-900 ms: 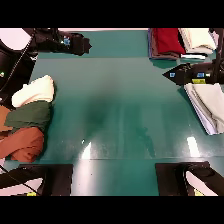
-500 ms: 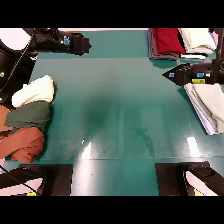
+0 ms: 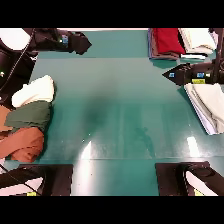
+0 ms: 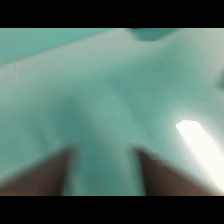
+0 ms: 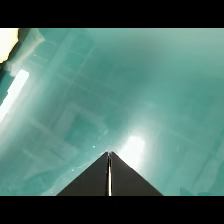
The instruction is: Fold the shirts.
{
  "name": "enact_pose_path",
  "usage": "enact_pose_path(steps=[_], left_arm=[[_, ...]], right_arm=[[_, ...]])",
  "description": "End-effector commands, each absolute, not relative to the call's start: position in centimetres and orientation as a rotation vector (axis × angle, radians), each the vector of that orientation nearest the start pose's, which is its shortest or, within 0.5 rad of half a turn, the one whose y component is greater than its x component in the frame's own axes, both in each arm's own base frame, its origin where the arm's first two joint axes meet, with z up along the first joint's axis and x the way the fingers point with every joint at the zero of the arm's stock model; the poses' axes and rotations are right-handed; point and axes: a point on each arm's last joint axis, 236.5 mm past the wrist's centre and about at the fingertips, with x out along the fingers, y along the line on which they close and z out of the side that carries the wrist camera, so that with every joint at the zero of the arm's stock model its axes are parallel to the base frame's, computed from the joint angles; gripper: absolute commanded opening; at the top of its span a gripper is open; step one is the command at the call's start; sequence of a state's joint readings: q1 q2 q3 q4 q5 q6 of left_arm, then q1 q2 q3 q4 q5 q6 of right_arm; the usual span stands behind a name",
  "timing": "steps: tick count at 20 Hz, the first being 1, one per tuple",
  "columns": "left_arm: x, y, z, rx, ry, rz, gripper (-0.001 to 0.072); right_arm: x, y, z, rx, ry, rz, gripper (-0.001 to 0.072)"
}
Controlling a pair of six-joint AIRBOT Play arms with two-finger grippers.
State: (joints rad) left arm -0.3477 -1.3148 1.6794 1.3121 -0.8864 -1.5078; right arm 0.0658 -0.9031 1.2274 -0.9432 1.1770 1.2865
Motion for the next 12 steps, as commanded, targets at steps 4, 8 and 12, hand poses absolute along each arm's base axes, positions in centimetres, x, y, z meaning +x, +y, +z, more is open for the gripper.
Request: enact_pose_path(steps=[4,8,12], left_arm=[[49.3,-1.8,16.6,0.083,0.805,0.027,0.0569],[47.1,6.5,6.4,-0.012,1.032,0.197,0.0569],[44.9,10.3,-2.1,-0.058,1.179,0.264,0.0569]], right_arm=[[33.5,14.9,21.4,0.184,0.750,0.605,0.0022],[34.0,14.8,21.8,0.189,0.726,0.595,0.0022],[34.6,14.6,22.3,0.195,0.693,0.580,0.0021]])
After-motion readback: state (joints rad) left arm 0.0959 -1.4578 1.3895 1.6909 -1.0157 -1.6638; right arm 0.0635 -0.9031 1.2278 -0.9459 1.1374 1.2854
